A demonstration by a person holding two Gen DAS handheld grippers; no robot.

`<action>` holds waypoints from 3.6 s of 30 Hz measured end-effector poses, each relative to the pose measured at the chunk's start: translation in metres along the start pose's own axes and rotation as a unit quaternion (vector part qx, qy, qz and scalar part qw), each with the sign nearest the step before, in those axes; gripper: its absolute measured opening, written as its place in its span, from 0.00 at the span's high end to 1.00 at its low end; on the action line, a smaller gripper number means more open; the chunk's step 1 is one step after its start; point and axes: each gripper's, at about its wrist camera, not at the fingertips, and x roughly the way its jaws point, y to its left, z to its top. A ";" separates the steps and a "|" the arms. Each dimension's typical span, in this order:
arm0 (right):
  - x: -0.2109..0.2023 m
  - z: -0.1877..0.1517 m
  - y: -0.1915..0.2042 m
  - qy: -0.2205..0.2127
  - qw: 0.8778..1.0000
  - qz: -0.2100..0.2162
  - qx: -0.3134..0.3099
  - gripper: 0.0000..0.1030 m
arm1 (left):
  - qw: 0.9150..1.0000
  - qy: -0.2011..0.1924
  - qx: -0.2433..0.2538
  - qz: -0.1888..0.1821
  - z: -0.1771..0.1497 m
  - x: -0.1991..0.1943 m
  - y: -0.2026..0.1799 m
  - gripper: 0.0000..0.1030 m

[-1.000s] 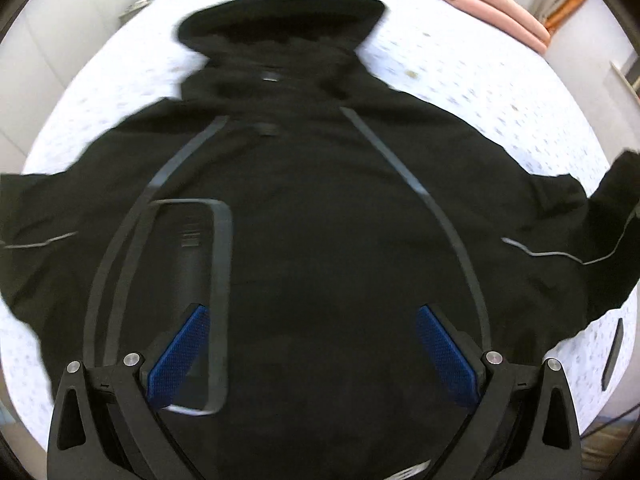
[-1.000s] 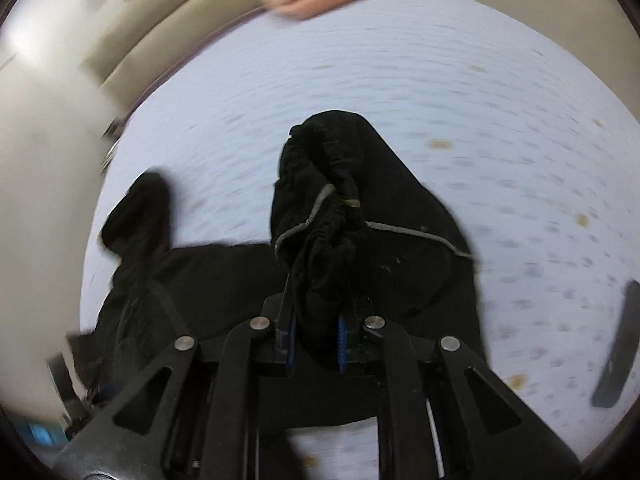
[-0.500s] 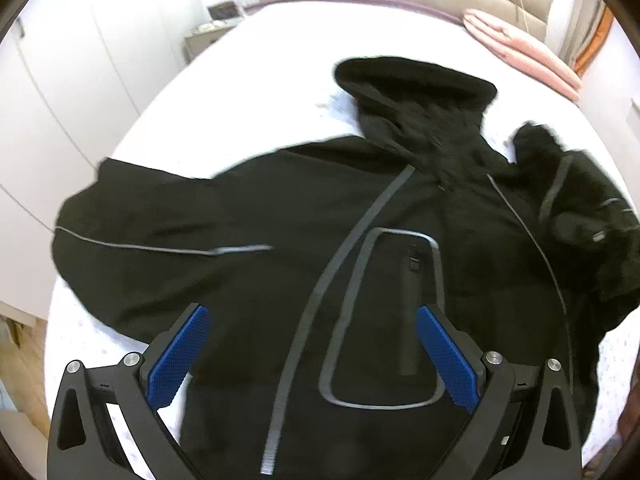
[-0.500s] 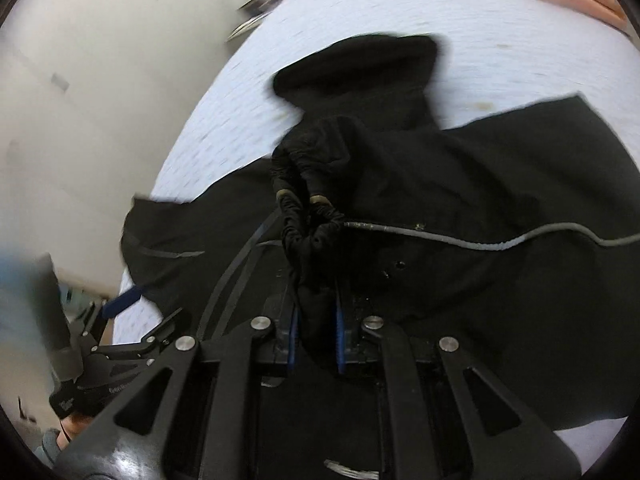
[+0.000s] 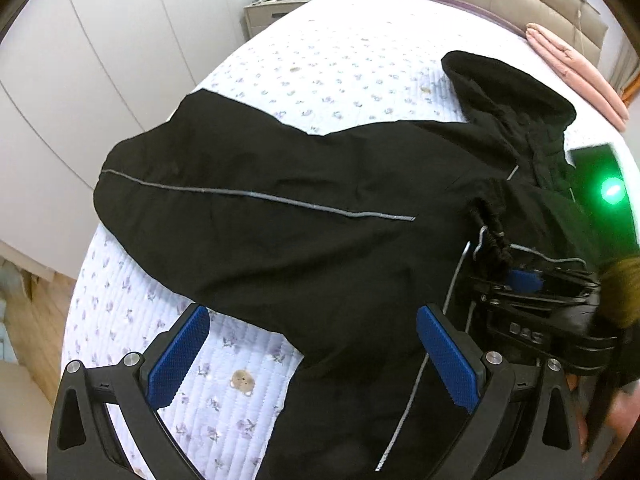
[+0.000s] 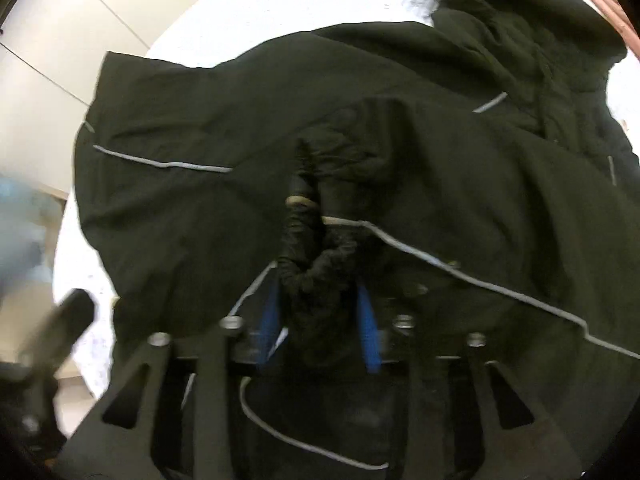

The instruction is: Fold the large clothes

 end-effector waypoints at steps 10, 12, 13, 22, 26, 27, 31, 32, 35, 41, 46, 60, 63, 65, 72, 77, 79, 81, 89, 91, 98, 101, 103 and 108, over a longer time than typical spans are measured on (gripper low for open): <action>-0.124 -0.062 -0.111 -0.097 0.986 -0.099 0.087 0.51 | 0.991 -0.006 0.026 -0.129 0.035 0.010 -0.045 0.00; -0.116 -0.075 -0.151 -0.079 0.979 -0.134 0.132 0.62 | 0.986 -0.001 0.036 -0.163 0.041 0.017 -0.062 0.00; -0.111 -0.076 -0.165 -0.072 0.977 -0.137 0.149 0.71 | 0.984 0.003 0.041 -0.175 0.042 0.021 -0.068 0.00; -0.065 -0.087 -0.191 -0.034 0.971 -0.134 0.194 0.96 | 0.965 0.099 0.068 -0.233 0.041 0.081 -0.111 0.78; -0.071 -0.084 -0.181 -0.031 0.974 -0.118 0.191 0.95 | 0.963 0.063 0.057 -0.255 0.048 0.059 -0.102 0.83; -0.076 -0.084 -0.179 -0.034 0.975 -0.111 0.190 0.95 | 0.963 0.047 0.053 -0.262 0.051 0.047 -0.098 0.83; -0.100 -0.082 -0.167 -0.064 0.978 -0.088 0.178 0.77 | 0.961 -0.003 0.015 -0.275 0.069 0.013 -0.064 0.83; -0.103 -0.081 -0.163 -0.070 0.978 -0.086 0.175 0.66 | 0.961 -0.002 0.003 -0.277 0.072 0.014 -0.055 0.83; -0.094 -0.077 -0.159 -0.066 0.979 -0.098 0.168 0.56 | 0.966 0.042 -0.023 -0.256 0.067 0.045 -0.033 0.80; -0.059 -0.071 -0.172 -0.017 0.978 -0.139 0.157 0.55 | 0.963 0.112 -0.020 -0.245 0.040 0.083 -0.031 0.68; -0.066 -0.070 -0.172 -0.014 0.978 -0.128 0.164 0.53 | 0.966 0.092 -0.040 -0.238 0.043 0.062 -0.015 0.56; -0.063 -0.032 -0.212 -0.028 0.967 -0.173 0.185 0.53 | 0.969 0.020 0.170 -0.181 0.050 0.049 -0.147 0.45; -0.055 -0.025 -0.212 -0.025 0.967 -0.184 0.171 0.51 | 0.973 0.047 0.167 -0.152 0.046 0.087 -0.148 0.45; -0.054 -0.024 -0.216 -0.028 0.968 -0.177 0.173 0.50 | 0.973 0.047 0.155 -0.163 0.049 0.084 -0.137 0.45; -0.097 -0.046 -0.186 -0.056 0.978 -0.118 0.164 0.50 | 0.969 0.037 0.153 -0.191 0.044 0.043 -0.114 0.44; -0.062 -0.075 -0.163 0.015 0.977 -0.172 0.126 0.50 | 0.977 0.067 0.124 -0.161 0.021 0.061 -0.097 0.43; -0.050 -0.077 -0.164 0.016 0.977 -0.176 0.122 0.49 | 0.978 0.069 0.111 -0.165 0.008 0.060 -0.082 0.43; -0.049 -0.071 -0.165 0.016 0.977 -0.180 0.117 0.45 | 0.978 0.065 0.109 -0.163 0.009 0.057 -0.081 0.43; -0.054 -0.071 -0.173 0.016 0.977 -0.176 0.121 0.41 | 0.991 -0.012 0.029 -0.128 0.021 0.000 0.001 0.43; -0.054 -0.069 -0.172 0.016 0.976 -0.177 0.122 0.40 | 0.995 -0.027 -0.029 -0.088 0.033 -0.003 0.055 0.43; -0.053 -0.074 -0.165 0.013 0.978 -0.162 0.128 0.37 | 0.966 -0.031 -0.256 -0.011 0.060 0.024 0.255 0.43; -0.051 -0.072 -0.169 0.015 0.979 -0.159 0.125 0.33 | 0.958 -0.031 -0.287 -0.005 0.067 0.036 0.292 0.43; -0.051 -0.072 -0.168 0.016 0.979 -0.162 0.122 0.32 | 0.951 -0.019 -0.307 -0.018 0.071 0.052 0.306 0.43; -0.050 -0.072 -0.169 0.019 0.979 -0.163 0.123 0.30 | 0.938 0.029 -0.343 -0.037 0.073 0.103 0.331 0.42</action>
